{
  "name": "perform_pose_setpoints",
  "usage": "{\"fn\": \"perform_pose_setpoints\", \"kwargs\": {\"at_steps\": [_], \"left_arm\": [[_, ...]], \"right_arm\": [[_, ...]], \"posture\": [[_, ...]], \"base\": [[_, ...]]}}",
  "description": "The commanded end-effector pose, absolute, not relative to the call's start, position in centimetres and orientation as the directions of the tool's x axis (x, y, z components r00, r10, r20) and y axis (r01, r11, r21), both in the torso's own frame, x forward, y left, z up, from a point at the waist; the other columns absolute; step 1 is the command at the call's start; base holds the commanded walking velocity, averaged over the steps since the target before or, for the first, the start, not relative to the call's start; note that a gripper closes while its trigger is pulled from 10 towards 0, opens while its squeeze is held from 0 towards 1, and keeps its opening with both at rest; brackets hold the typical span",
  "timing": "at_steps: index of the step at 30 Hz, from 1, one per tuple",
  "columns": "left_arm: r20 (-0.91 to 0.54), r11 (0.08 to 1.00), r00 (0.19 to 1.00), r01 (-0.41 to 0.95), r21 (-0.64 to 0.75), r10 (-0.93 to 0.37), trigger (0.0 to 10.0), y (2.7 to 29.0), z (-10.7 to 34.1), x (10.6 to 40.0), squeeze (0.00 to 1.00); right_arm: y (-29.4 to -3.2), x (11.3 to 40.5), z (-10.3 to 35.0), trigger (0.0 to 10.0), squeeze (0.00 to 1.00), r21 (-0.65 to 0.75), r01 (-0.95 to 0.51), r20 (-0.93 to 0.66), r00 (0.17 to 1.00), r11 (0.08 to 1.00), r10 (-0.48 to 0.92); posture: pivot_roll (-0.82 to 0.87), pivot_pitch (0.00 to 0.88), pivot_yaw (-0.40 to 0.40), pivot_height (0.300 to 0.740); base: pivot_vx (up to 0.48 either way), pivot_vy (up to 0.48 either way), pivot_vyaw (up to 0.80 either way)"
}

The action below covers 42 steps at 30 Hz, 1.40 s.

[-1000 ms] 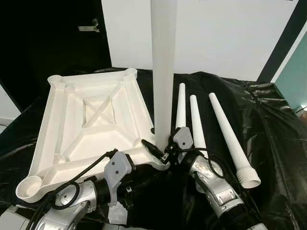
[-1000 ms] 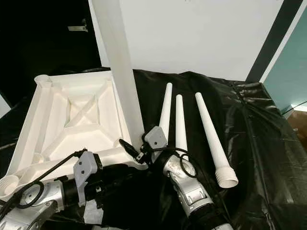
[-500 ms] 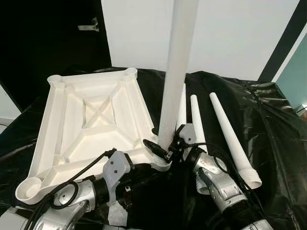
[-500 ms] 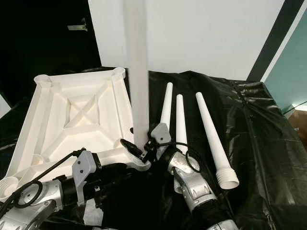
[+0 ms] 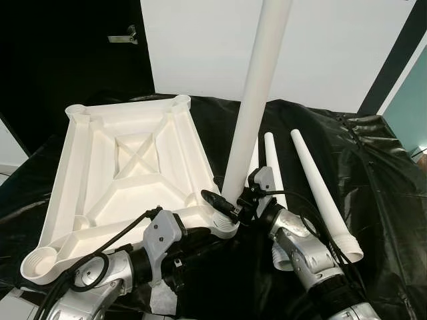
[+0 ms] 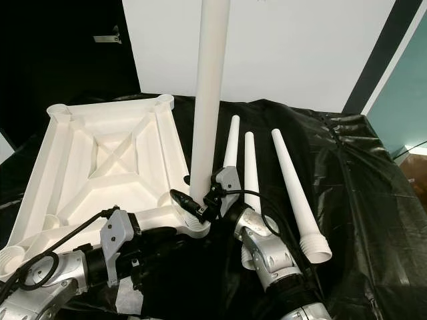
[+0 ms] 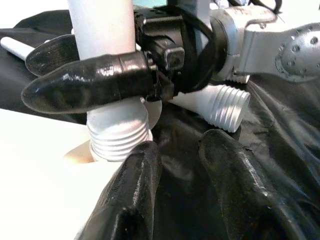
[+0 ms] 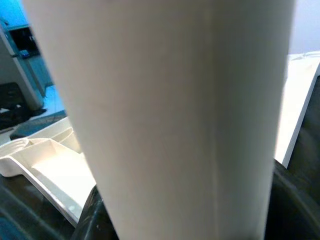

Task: Building children table

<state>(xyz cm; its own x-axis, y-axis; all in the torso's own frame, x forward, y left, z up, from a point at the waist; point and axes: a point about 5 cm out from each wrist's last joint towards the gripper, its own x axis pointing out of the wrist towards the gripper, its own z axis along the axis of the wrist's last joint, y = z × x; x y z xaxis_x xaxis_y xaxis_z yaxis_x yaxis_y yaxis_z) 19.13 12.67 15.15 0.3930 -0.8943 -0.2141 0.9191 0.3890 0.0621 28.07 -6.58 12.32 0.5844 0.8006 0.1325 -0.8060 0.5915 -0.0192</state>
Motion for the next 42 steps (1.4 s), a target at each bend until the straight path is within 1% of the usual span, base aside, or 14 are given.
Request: {"fn": "perform_pose_setpoints", "kwargs": {"at_steps": [1,9,11,16,28,29,31,32,35,38,39,40,41,42], "left_arm": [[-0.203,0.459,0.47,0.883,0.1,-0.859,10.0,12.7,15.5,19.6,0.0],[-0.191,0.469,0.48,0.877,0.1,-0.857,10.0,12.8,15.6,19.8,0.0],[-0.169,0.497,0.509,0.861,0.11,-0.844,10.0,13.0,16.0,20.5,0.0],[-0.137,0.519,0.53,0.848,0.109,-0.837,10.0,12.9,16.4,21.0,0.0],[-0.04,0.535,0.537,0.843,0.06,-0.842,10.0,13.1,17.9,22.0,0.02],[-0.012,0.533,0.534,0.845,0.045,-0.845,10.0,13.0,18.3,22.2,0.3],[-0.012,0.533,0.534,0.845,0.045,-0.845,10.0,13.0,18.3,22.2,0.3],[0.02,0.53,0.53,0.848,0.027,-0.848,10.0,12.9,18.8,22.4,1.0],[0.02,0.53,0.53,0.848,0.027,-0.848,10.0,12.9,18.8,22.4,1.0],[0.124,0.526,0.521,0.85,0.012,-0.845,10.0,11.9,20.5,23.2,1.0],[0.124,0.526,0.521,0.85,0.012,-0.845,10.0,11.9,20.5,23.2,1.0],[0.14,0.525,0.518,0.851,0.014,-0.844,10.0,11.7,20.7,23.3,0.88],[0.153,0.528,0.519,0.849,0.018,-0.841,10.0,11.3,20.9,23.5,0.0],[0.153,0.528,0.519,0.849,0.018,-0.841,10.0,11.3,20.9,23.5,0.0]], "right_arm": [[-6.8,27.5,10.7,10.0,0.0,0.003,-0.81,0.055,0.585,0.586,0.809],[-7.1,28.0,12.0,10.0,0.0,-0.009,-0.799,0.098,0.598,0.601,0.796],[-8.1,28.8,14.4,10.0,0.0,-0.043,-0.78,0.159,0.611,0.624,0.775],[-8.7,29.2,16.1,10.0,0.0,-0.041,-0.769,0.208,0.618,0.638,0.758],[-11.2,30.1,17.8,10.0,0.0,-0.097,-0.765,0.186,0.615,0.637,0.766],[-11.4,30.3,18.1,10.0,0.0,-0.092,-0.772,0.182,0.608,0.629,0.773],[-11.4,30.3,18.1,10.0,0.0,-0.092,-0.772,0.182,0.608,0.629,0.773],[-11.4,30.4,18.3,10.0,0.0,-0.09,-0.782,0.178,0.596,0.616,0.783],[-11.4,30.4,18.3,10.0,0.0,-0.09,-0.782,0.178,0.596,0.616,0.783],[-10.8,30.3,18.5,10.0,0.0,-0.091,-0.838,0.147,0.524,0.539,0.839],[-10.8,30.3,18.5,10.0,0.0,-0.091,-0.838,0.147,0.524,0.539,0.839],[-10.6,30.2,18.5,10.0,0.0,-0.088,-0.849,0.138,0.507,0.52,0.851],[-10.4,30.1,18.5,10.0,0.0,-0.09,-0.859,0.131,0.491,0.503,0.861],[-10.4,30.1,18.5,10.0,0.0,-0.09,-0.859,0.131,0.491,0.503,0.861]], "posture": [[0.14,0.0,-0.053,0.74],[0.14,0.0,-0.054,0.74],[0.12,0.0,-0.056,0.74],[0.12,0.0,-0.053,0.74],[0.1,0.0,-0.048,0.74],[0.1,0.0,-0.048,0.74],[0.1,0.0,-0.048,0.74],[0.09,0.0,-0.047,0.74],[0.09,0.0,-0.047,0.74],[0.09,0.0,-0.057,0.74],[0.09,0.0,-0.057,0.74],[0.09,0.0,-0.06,0.74],[0.09,0.0,-0.063,0.74],[0.09,0.0,-0.063,0.74]], "base": [[0.0,0.0,0.0],[0.0,0.0,0.0],[0.0,0.0,0.0],[0.0,0.0,0.0],[0.0,0.0,0.0],[0.0,0.0,0.0],[0.0,0.0,0.0],[0.0,0.0,0.0],[0.0,0.0,0.0],[0.0,0.0,0.0],[0.0,0.0,0.0],[0.0,0.0,0.0],[0.0,0.0,0.0],[0.0,0.0,0.0]]}}
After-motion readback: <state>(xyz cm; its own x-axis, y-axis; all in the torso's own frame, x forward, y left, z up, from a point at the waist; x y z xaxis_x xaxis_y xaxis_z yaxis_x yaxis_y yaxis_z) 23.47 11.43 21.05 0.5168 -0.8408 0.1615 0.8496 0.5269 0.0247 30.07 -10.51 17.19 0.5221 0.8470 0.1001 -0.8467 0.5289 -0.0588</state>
